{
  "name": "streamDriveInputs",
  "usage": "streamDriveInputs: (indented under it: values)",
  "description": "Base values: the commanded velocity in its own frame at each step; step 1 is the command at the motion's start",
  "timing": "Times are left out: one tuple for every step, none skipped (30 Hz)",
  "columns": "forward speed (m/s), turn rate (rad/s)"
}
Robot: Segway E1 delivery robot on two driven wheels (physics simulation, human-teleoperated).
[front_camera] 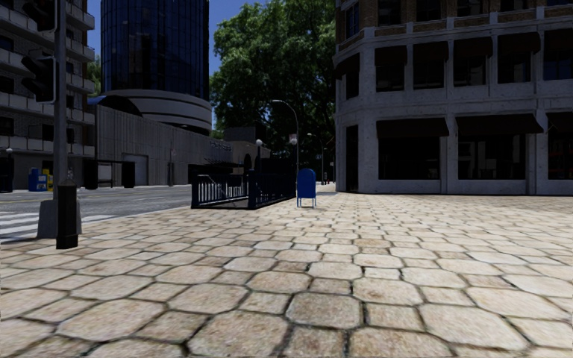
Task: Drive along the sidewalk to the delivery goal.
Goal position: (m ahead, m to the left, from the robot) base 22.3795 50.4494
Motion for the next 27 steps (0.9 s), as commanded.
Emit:
streamDriveInputs:
  values:
    - [2.00, 0.00]
    - [2.00, 0.00]
    - [2.00, 0.00]
    - [2.00, 0.00]
    - [2.00, 0.00]
    - [2.00, 0.00]
    - [2.00, 0.00]
    - [2.00, 0.08]
    - [2.00, 0.27]
    - [2.00, 0.33]
    - [2.00, 0.33]
    - [2.00, 0.34]
    - [2.00, 0.35]
    - [2.00, 0.36]
    - [2.00, 0.36]
    - [2.00, 0.38]
    - [2.00, 0.44]
    - [2.00, 0.44]
    - [2.00, 0.47]
    - [2.00, 0.50]
    - [2.00, 0.52]
    - [2.00, 0.52]
    - [2.00, 0.52]
    - [2.00, 0.52]
    - [2.00, 0.52]
    - [2.00, 0.52]
    - [2.00, 0.52]
